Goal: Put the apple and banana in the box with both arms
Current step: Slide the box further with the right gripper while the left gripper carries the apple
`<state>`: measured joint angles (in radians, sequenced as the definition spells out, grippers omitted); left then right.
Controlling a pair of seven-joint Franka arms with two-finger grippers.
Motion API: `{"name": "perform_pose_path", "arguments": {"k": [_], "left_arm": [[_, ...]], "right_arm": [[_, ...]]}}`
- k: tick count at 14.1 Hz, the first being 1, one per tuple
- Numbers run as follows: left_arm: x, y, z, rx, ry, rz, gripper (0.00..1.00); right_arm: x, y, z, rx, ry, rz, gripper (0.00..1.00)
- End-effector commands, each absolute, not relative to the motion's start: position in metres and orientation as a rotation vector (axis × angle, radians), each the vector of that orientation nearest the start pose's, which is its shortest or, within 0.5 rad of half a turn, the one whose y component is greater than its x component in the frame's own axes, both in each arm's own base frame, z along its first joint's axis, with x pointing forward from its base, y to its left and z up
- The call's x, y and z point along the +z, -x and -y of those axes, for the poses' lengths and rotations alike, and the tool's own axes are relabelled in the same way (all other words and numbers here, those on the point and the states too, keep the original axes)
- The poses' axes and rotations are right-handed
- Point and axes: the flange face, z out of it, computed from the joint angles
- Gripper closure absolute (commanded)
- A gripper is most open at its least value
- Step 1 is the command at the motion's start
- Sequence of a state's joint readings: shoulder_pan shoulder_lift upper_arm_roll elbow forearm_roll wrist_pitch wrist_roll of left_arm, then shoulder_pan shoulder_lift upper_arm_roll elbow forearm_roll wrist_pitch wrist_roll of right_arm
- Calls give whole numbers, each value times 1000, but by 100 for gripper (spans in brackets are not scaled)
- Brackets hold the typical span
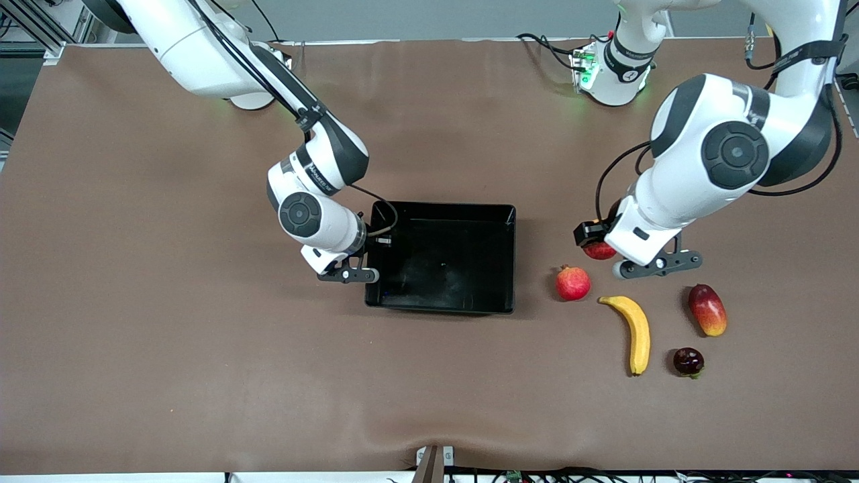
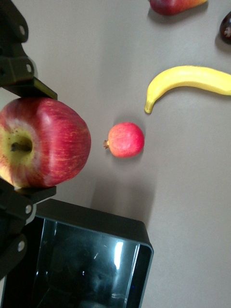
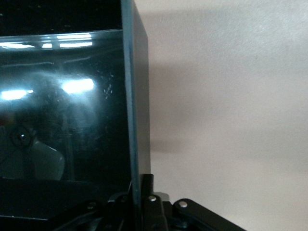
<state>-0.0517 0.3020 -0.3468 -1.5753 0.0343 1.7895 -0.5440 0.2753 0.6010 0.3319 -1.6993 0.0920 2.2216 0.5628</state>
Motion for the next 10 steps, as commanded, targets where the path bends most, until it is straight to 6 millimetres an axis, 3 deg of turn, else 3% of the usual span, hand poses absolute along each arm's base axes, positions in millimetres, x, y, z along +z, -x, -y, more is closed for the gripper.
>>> {"name": "perform_pose_path", "arguments": {"k": [1, 3, 4, 5, 6, 10], "left_arm": [[466, -602, 236, 143, 3156, 271, 100], [459, -601, 243, 152, 3154, 281, 100], [458, -600, 249, 151, 3154, 291, 100], [453, -602, 250, 149, 3155, 314, 100], [449, -601, 255, 153, 3155, 323, 100], [426, -596, 288, 164, 3154, 389, 100]], "right_arm": [[261, -563, -373, 260, 2953, -97, 89], [255, -560, -376, 274, 2957, -99, 87], [253, -560, -375, 275, 2960, -110, 68], [257, -562, -374, 267, 2960, -113, 15], [262, -565, -372, 261, 2957, -150, 0], [309, -584, -359, 200, 2940, -184, 0]]}}
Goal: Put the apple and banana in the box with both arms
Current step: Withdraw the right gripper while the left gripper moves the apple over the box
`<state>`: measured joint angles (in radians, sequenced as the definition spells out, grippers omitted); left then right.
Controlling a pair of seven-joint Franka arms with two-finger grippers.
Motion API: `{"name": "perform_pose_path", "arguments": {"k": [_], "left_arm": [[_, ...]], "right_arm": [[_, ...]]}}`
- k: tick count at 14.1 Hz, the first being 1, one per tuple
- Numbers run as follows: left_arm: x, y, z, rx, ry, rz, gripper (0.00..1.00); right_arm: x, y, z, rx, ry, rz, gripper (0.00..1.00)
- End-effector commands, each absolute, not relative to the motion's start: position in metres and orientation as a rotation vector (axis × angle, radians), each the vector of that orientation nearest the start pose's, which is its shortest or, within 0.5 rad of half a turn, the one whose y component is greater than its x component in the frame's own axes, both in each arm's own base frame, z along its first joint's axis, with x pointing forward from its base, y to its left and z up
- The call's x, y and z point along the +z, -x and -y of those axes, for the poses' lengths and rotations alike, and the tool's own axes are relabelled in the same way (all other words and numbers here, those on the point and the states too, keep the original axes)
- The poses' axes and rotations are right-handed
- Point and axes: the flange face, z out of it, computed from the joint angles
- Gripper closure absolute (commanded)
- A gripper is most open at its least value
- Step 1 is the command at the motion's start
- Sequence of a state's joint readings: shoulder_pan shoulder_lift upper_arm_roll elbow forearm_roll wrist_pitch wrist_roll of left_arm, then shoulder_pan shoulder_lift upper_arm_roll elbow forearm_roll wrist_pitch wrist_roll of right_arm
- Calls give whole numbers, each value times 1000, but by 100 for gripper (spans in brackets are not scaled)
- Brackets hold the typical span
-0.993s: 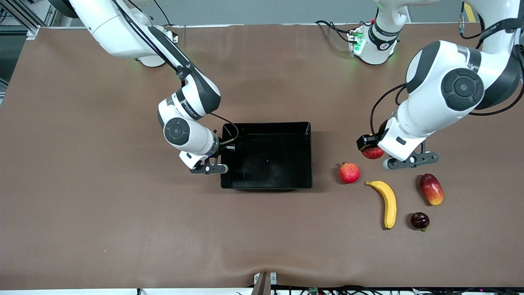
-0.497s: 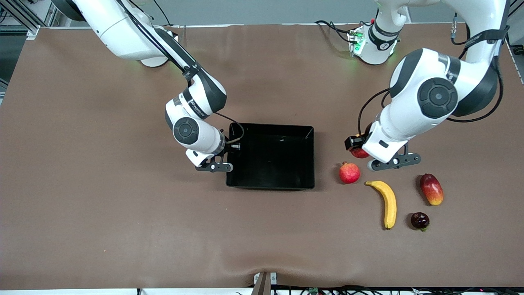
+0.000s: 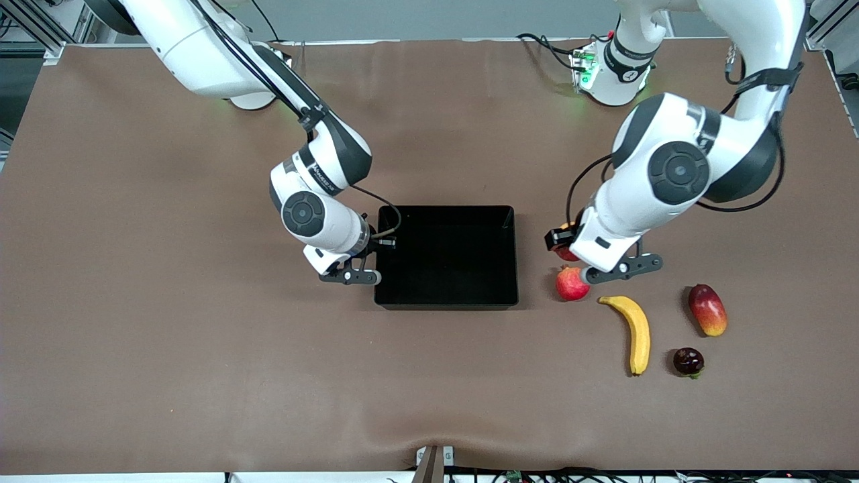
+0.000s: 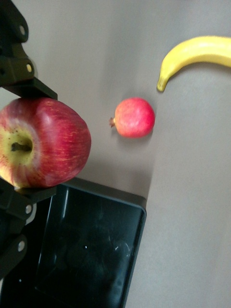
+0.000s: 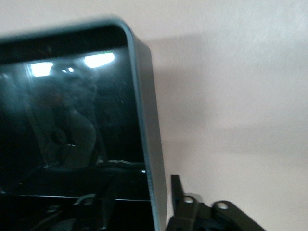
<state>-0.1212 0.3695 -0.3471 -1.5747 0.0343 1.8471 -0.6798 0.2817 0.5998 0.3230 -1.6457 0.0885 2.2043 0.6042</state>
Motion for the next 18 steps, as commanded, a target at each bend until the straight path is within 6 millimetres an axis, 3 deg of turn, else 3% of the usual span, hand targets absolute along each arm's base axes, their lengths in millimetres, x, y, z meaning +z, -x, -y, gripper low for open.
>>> {"name": "perform_pose_path", "arguments": {"k": [1, 3, 5, 8, 10, 11, 15, 18], "left_arm": [[419, -592, 301, 170, 3150, 406, 100], [402, -586, 325, 184, 3137, 478, 100], [387, -581, 349, 172, 3142, 549, 100], [362, -575, 376, 171, 3151, 611, 100], [345, -569, 389, 181, 3152, 595, 100], [336, -570, 391, 187, 3152, 594, 100], [295, -558, 409, 189, 3106, 555, 100], [262, -552, 419, 143, 3071, 593, 100]], "right_arm": [[327, -594, -348, 175, 2934, -199, 0], [352, -614, -317, 122, 2921, -224, 0], [375, -623, -280, 91, 2938, -90, 0], [408, -642, -185, 102, 2961, -11, 0], [435, -644, -137, 75, 2989, 0, 0], [454, -643, -106, 56, 3022, -27, 0], [523, -617, -15, 50, 3078, -69, 0], [561, -592, 37, 57, 3073, -117, 0]]}}
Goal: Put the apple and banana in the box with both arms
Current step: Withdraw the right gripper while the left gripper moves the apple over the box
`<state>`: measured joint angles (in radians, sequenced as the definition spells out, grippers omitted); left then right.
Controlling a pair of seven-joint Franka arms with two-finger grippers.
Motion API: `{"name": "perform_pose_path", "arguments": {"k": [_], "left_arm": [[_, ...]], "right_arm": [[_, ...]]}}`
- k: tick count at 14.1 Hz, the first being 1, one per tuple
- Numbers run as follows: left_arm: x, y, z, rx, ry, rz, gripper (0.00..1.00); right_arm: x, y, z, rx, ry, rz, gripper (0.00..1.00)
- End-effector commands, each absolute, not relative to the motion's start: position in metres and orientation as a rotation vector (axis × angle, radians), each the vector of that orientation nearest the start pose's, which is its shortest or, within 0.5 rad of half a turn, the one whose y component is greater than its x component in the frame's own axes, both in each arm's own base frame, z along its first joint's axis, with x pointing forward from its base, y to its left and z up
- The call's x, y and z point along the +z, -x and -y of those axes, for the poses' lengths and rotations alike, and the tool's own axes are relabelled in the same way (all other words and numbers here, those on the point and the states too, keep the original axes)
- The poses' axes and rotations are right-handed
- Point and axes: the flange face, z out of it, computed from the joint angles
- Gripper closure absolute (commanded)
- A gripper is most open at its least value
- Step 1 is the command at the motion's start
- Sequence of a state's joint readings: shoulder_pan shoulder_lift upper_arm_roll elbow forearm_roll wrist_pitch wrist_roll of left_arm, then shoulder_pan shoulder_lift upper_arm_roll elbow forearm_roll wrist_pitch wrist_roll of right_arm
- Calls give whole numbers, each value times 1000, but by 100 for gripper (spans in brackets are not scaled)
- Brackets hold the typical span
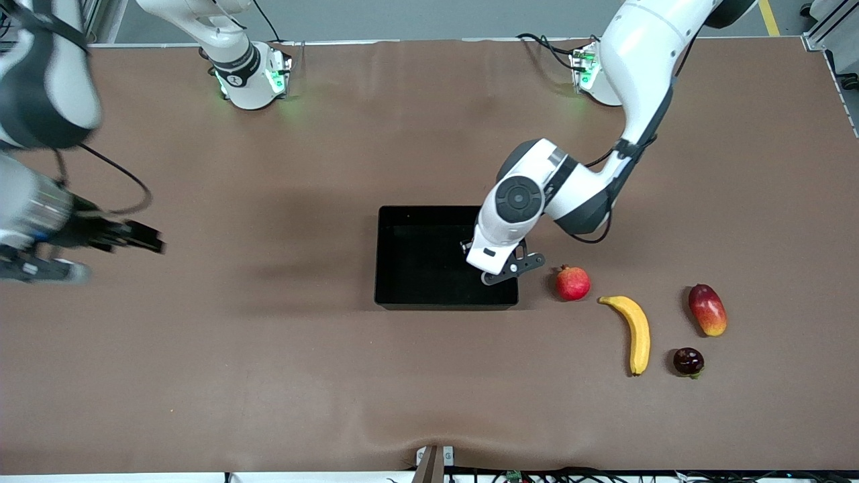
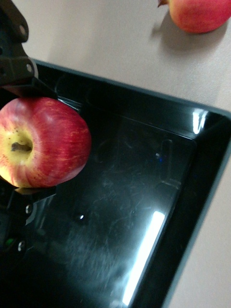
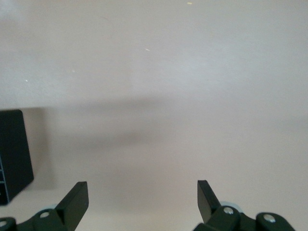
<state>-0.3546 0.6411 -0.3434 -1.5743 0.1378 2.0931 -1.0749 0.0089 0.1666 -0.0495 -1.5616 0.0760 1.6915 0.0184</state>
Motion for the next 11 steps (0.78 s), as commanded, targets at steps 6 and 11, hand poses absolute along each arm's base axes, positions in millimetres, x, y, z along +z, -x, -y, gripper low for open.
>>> {"name": "perform_pose_path", "arguments": {"k": [6, 11], "left_arm": [[213, -536, 420, 126, 3127, 603, 100], [209, -536, 419, 126, 3131, 592, 11]], "right_arm": [[632, -561, 58, 127, 3076, -191, 0], [650, -542, 56, 154, 3076, -189, 0]]}}
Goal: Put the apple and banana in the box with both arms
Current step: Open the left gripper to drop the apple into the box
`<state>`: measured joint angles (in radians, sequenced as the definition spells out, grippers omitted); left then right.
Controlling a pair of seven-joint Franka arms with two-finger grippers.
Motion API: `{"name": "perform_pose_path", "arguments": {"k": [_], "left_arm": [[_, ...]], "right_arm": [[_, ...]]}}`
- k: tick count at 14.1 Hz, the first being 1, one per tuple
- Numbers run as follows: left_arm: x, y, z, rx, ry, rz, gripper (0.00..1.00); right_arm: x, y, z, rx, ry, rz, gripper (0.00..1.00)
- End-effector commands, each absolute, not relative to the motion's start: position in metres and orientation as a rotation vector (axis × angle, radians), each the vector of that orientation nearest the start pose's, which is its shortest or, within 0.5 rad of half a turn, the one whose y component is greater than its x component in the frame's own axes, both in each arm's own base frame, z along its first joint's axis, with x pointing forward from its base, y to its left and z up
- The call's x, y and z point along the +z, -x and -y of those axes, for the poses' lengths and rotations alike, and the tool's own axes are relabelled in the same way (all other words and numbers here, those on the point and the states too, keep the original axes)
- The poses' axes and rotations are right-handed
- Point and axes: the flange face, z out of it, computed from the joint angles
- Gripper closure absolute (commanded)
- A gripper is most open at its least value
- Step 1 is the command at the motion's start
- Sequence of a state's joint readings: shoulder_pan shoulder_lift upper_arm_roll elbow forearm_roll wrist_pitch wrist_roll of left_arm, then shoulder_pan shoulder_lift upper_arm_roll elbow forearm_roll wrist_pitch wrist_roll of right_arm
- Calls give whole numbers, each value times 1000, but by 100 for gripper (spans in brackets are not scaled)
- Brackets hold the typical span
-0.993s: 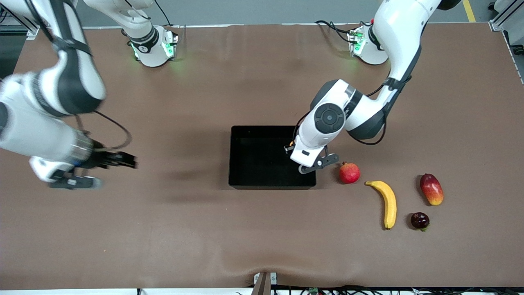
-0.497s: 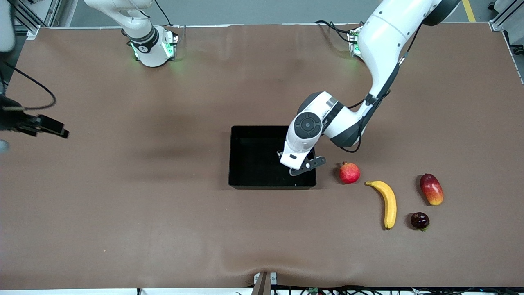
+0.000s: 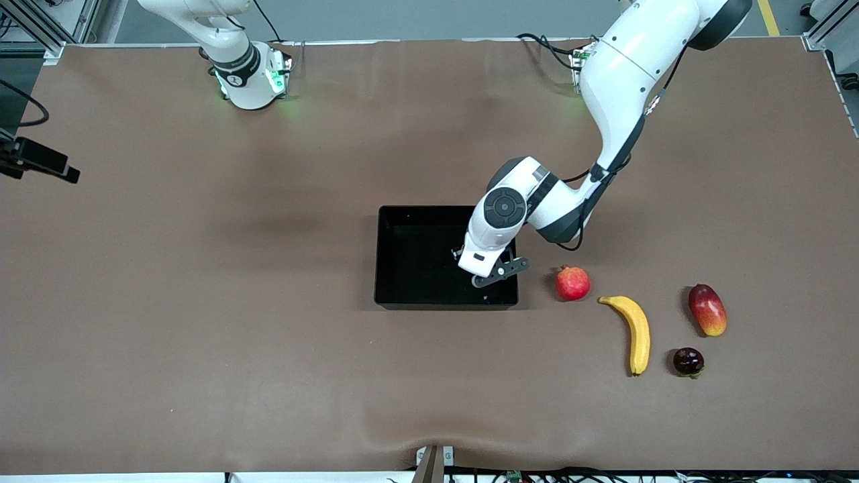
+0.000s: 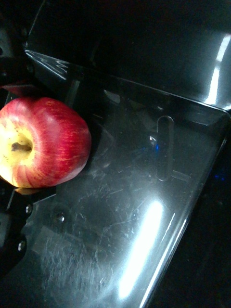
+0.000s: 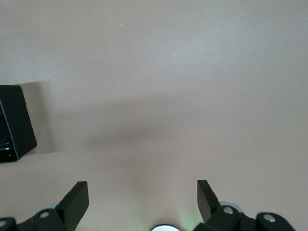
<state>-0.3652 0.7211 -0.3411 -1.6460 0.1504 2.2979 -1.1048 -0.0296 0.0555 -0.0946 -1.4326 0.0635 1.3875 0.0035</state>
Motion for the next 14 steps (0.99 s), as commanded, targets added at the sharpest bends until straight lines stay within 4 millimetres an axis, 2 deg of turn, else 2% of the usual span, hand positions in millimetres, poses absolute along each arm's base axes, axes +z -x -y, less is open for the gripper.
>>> {"name": "perform_pose_path", "arguments": {"k": [1, 2, 4, 6, 7, 9, 11, 12, 14], "left_arm": [[213, -538, 420, 118, 3136, 589, 0], [219, -540, 420, 106, 3141, 593, 0], [250, -549, 414, 50, 3155, 609, 0], [297, -555, 408, -6, 3152, 617, 0], [321, -564, 395, -22, 3137, 635, 0], [368, -584, 362, -49, 3119, 608, 0], [406, -599, 319, -70, 3106, 585, 0], [420, -608, 289, -72, 3105, 564, 0], [434, -621, 239, -51, 3101, 454, 0]], "right_arm": [[648, -543, 58, 152, 3078, -187, 0], [647, -544, 62, 153, 3076, -185, 0], [647, -544, 64, 151, 3077, -187, 0], [643, -545, 57, 173, 3077, -173, 0], [642, -547, 57, 168, 3077, -173, 0], [645, -546, 67, 154, 3083, -201, 0], [644, -543, 79, 164, 3072, -234, 0], [644, -543, 77, 174, 3071, -243, 0], [646, -541, 75, 181, 3072, -243, 0]]}}
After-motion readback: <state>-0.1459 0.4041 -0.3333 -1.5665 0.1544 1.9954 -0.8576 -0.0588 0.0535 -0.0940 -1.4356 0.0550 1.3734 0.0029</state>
